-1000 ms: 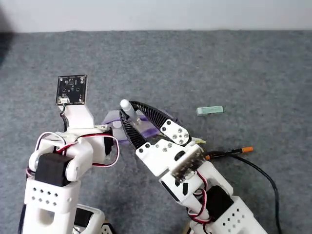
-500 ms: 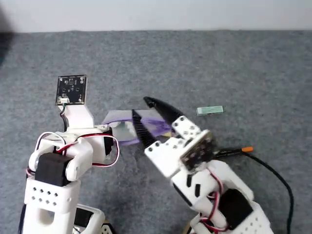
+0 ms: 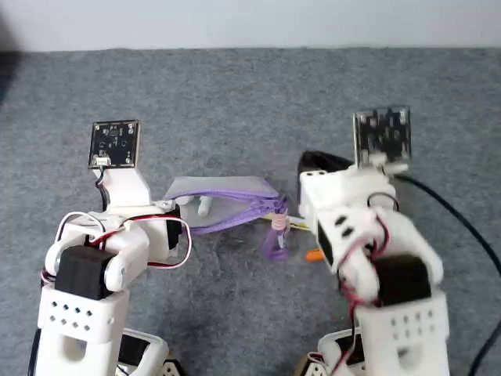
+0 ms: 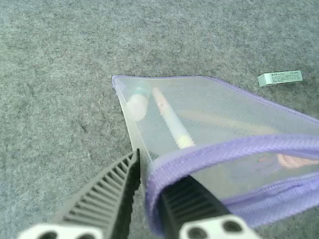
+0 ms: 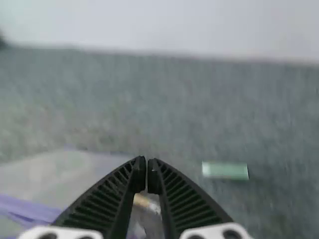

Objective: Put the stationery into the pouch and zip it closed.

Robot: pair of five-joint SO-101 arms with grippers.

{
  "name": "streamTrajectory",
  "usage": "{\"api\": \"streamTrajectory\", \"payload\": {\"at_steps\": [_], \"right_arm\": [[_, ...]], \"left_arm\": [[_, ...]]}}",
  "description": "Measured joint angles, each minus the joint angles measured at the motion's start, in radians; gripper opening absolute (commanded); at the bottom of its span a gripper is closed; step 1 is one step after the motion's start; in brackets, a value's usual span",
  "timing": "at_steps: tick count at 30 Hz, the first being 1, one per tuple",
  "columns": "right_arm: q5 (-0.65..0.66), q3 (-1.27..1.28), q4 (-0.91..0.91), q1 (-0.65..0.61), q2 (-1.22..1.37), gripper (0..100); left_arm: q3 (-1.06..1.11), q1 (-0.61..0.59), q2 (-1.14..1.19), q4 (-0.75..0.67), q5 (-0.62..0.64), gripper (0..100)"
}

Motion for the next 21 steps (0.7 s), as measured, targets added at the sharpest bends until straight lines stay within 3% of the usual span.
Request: {"api": "streamTrajectory", "payload": {"at_steps": [5, 12, 21], "right_arm": [[0.005, -0.031, 0.203, 0.081, 0.224, 1.9], [-0.114, -0.032, 0.247, 0.241, 0.454, 20.0], [-0.278, -0.032, 0.241, 0.379, 0.580, 18.2]], "left_arm": [[0.000, 0.000, 0.000, 0.000, 0.000, 1], [0.000, 0.000, 0.000, 0.000, 0.000, 1], [0.000, 0.000, 0.000, 0.000, 0.000, 1]]}}
